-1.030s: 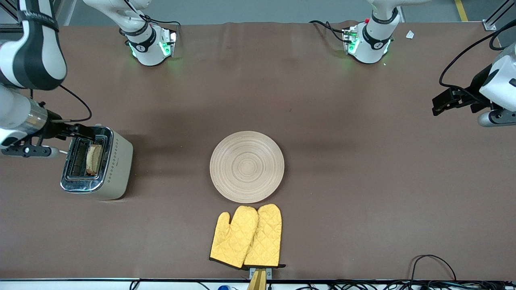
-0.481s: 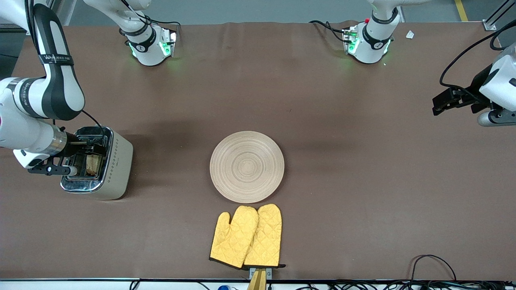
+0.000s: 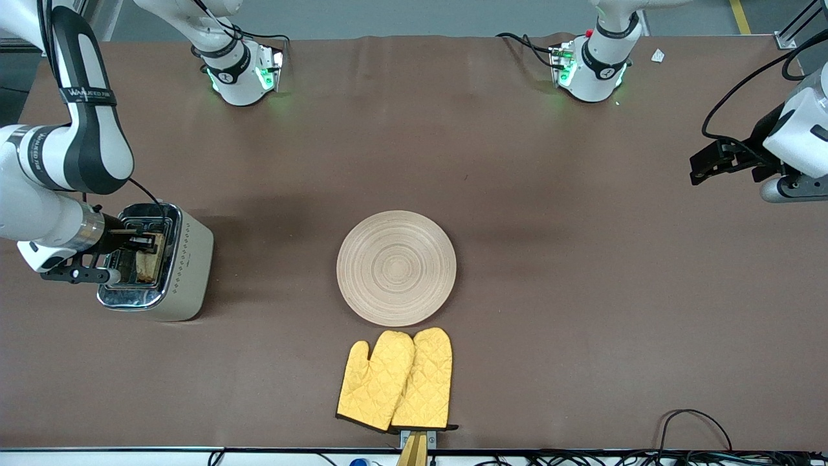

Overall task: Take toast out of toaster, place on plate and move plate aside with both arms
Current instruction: 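Grasp the toast slice with the right gripper and lift it out, then carry the toast with the right gripper over the wooden plate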

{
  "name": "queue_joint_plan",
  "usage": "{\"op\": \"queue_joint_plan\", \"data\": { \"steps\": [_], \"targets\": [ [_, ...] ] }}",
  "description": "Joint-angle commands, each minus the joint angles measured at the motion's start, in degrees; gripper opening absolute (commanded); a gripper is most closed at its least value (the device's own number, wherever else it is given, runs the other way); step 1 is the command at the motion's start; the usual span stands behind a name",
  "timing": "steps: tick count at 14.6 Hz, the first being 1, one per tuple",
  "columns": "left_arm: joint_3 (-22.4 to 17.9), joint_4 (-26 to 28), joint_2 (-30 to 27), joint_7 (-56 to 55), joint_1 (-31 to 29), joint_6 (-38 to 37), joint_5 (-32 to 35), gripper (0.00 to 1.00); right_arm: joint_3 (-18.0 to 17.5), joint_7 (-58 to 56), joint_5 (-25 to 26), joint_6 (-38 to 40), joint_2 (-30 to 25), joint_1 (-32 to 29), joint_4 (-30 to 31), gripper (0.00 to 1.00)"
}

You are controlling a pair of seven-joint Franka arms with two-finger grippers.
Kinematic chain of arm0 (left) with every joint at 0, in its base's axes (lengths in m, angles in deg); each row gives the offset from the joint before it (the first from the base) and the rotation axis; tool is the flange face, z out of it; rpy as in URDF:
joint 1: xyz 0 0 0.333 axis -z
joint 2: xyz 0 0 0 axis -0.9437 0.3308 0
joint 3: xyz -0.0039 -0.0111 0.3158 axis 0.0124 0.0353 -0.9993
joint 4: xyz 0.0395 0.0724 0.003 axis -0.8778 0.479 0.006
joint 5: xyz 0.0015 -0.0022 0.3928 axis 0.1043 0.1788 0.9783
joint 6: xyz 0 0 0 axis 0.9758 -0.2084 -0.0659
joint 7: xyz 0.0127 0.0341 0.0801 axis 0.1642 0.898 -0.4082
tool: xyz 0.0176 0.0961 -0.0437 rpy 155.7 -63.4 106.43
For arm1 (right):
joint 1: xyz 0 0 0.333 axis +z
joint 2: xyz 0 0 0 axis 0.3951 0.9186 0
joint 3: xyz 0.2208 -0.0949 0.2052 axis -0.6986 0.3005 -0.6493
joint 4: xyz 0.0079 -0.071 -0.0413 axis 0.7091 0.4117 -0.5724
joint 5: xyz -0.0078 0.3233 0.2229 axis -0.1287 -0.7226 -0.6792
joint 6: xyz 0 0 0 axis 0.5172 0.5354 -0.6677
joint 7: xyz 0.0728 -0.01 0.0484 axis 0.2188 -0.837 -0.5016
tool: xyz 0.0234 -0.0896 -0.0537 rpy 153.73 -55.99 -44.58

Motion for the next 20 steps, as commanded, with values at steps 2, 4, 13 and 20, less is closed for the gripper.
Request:
{"op": "queue_joint_plan", "data": {
  "steps": [2, 4, 13, 20],
  "targets": [
    [0.23, -1.38, 0.43, 1.35, -0.28, -1.07, 0.25, 1.00, -0.93, -0.83, -0.17, 14.92, -1.14, 1.31, -12.92, 0.00],
    [0.23, -1.20, 0.43, 1.62, 0.15, -1.07, 0.25, 1.00, -1.11, -0.48, -0.26, 17.42, -1.14, 3.41, -17.77, 0.00],
    [0.23, -1.29, 0.51, 1.79, -0.28, -0.98, -0.19, 1.00, -0.93, 9.54, -26.16, 4.81, 2.63, 13.60, -7.88, 0.00],
    [0.23, -1.38, 0.60, 2.14, -0.46, -0.98, -0.45, 1.00, -0.93, 9.98, -49.00, -16.38, 7.46, 29.07, -0.13, 0.00]
  ]
}}
